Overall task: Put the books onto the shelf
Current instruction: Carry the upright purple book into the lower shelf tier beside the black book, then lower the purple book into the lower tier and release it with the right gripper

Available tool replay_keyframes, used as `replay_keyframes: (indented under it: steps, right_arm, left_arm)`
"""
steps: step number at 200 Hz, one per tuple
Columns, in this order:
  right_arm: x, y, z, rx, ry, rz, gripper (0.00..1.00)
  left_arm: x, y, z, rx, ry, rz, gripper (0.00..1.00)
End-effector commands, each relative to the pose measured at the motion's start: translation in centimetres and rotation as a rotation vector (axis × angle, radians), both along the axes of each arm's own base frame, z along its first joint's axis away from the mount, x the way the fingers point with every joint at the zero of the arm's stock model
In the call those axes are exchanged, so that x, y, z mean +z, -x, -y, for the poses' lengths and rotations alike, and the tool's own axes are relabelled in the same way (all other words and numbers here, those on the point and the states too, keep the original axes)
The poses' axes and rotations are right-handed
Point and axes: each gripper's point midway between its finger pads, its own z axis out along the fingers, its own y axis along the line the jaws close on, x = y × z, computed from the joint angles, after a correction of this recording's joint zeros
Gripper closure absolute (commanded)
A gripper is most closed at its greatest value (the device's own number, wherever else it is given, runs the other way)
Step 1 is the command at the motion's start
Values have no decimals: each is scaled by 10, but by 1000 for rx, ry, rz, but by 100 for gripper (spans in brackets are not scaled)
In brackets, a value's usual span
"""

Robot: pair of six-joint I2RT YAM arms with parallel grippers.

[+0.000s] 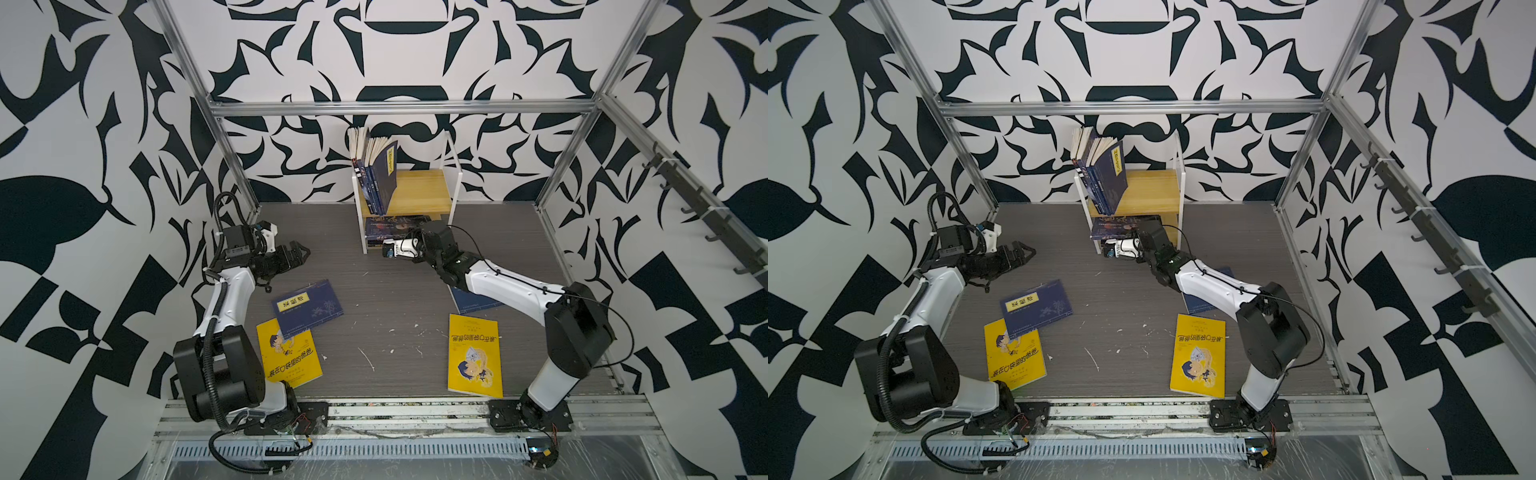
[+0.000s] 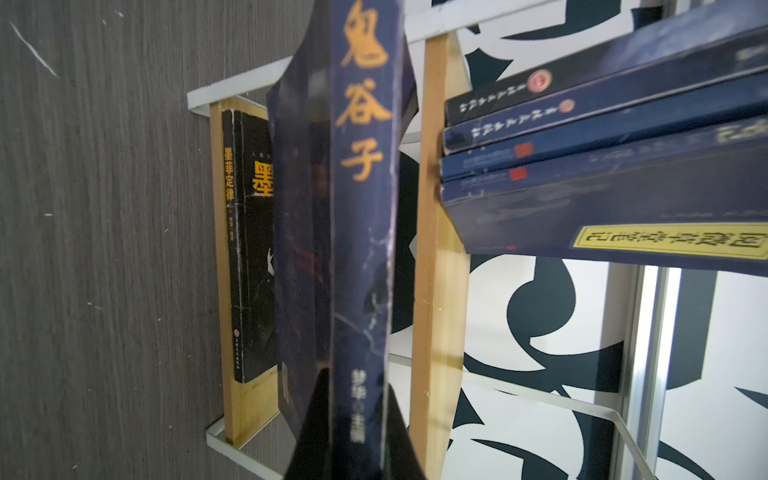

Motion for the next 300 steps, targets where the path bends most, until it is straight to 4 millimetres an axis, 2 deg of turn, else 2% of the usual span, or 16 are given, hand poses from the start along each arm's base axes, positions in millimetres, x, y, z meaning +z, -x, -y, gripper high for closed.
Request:
replay_keyframes:
  steps: [1, 41, 82, 105, 132, 157, 183, 200, 246, 300]
  right_arm:
    - [66, -18, -1, -41, -115, 182, 100]
    - [65, -29, -2, -54, -125, 214, 100]
    - [76, -37, 0, -65, -151, 253, 100]
    - [71, -42, 1, -65, -151, 257, 100]
    - [52, -49, 3, -75, -164, 234, 100]
    - [30, -48, -1, -71, -224, 182, 100]
    - [-22, -30, -9, -3, -195, 52, 100]
    - [-42, -23, -9, 11, -187, 3, 100]
    - [-65, -18, -10, 37, -145, -40, 100]
    - [-70, -41, -7, 14, -119, -25, 100]
  left_arm:
    - [-1, 2, 2, -15, 9, -9, 0]
    - [0, 2, 1, -16, 4, -4, 0]
    - [-2, 3, 2, -21, 4, -9, 0]
    - [-2, 2, 1, -19, 4, -7, 0]
    - [-2, 3, 2, -20, 4, -6, 0]
    - [-3, 3, 2, -19, 5, -7, 0]
    - [1, 2, 2, -18, 7, 0, 0]
    - [0, 3, 2, -17, 8, -3, 0]
    - [-2, 3, 2, -19, 12, -4, 0]
    - [1, 3, 3, -18, 12, 2, 0]
